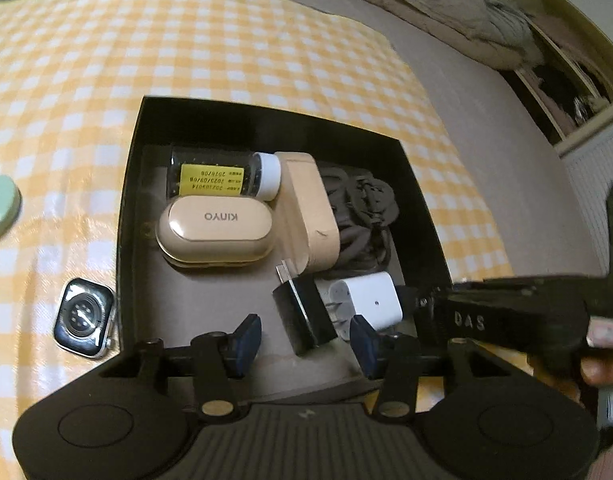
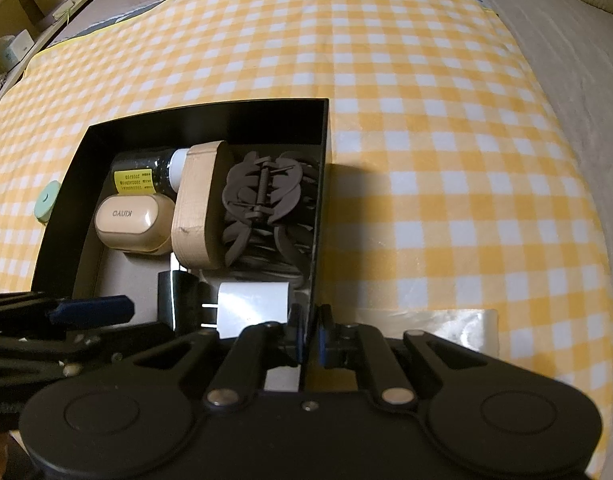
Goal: Organize rigid objects
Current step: 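Open the left gripper and lift it out of the box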
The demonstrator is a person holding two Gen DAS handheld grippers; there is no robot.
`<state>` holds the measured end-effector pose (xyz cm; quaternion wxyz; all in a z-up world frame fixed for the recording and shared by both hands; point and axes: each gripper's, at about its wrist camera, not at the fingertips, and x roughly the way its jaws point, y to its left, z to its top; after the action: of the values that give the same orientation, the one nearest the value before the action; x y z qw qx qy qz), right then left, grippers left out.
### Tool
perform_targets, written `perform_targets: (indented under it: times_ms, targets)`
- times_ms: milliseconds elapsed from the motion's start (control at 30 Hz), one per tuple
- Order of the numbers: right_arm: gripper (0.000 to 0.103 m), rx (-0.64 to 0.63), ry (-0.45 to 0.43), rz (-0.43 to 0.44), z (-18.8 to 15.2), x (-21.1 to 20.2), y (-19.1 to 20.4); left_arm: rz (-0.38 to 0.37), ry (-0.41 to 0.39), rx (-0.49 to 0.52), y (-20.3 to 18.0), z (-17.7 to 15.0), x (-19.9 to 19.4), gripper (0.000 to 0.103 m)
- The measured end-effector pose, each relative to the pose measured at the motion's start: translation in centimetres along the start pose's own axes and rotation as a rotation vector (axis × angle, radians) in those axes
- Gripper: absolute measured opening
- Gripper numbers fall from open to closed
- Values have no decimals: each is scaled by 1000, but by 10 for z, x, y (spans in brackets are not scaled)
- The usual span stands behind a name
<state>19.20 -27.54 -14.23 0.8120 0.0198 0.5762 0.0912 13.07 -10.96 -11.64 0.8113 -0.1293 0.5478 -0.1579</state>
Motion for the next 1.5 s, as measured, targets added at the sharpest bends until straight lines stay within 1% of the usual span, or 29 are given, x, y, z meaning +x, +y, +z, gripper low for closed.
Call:
perform_targets:
  times_ms: [100,200,367,533,700,733,767,800,833,867,900,933,1000,1100,1400,1500]
  targets:
    - [8,0,0,0,-1,0,-1,17,0,42,-3,-1,-4,47]
    - [8,1,-1,1,-1,0,-1,9,6,37,-1,0,-5,47]
    - [8,0,-1,1,-1,0,-1,9,-25,68,-4,7,-17,47]
    - [8,-1,-1,1,-1,0,-1,48,-64,148,-15,8,-34,47]
    - [8,0,-1,0,0,0,0,78,-86,231,-24,4,-50,49]
    - [8,-1,-2,0,-1,0,-1,82,-88,240,-24,3,-52,51]
    - [8,0,-2,0,-1,0,-1,87,-90,251,-25,2,-54,57]
    - [8,0,-2,0,0,0,-1,92,-94,257,-25,1,-57,66]
    - [8,0,-2,1,-1,0,-1,99,-95,262,-25,0,-59,71]
    - [8,0,-2,1,-1,0,-1,104,-96,263,-24,-1,-61,80]
    - [8,0,-2,1,-1,0,-1,110,-97,265,-23,-2,-63,85]
    - [8,-1,-2,1,-1,0,-1,116,-98,271,-22,-4,-65,87]
    - [8,0,-2,0,0,0,-1,125,-98,281,-20,-6,-69,94]
    - [7,2,-2,0,-1,0,-1,138,-100,288,-16,-9,-74,102]
    - [7,-1,-6,-12,0,-2,-1,163,-104,291,-3,-13,-85,103]
    - [7,0,-6,-15,0,-1,-2,167,-124,294,2,-12,-93,103]
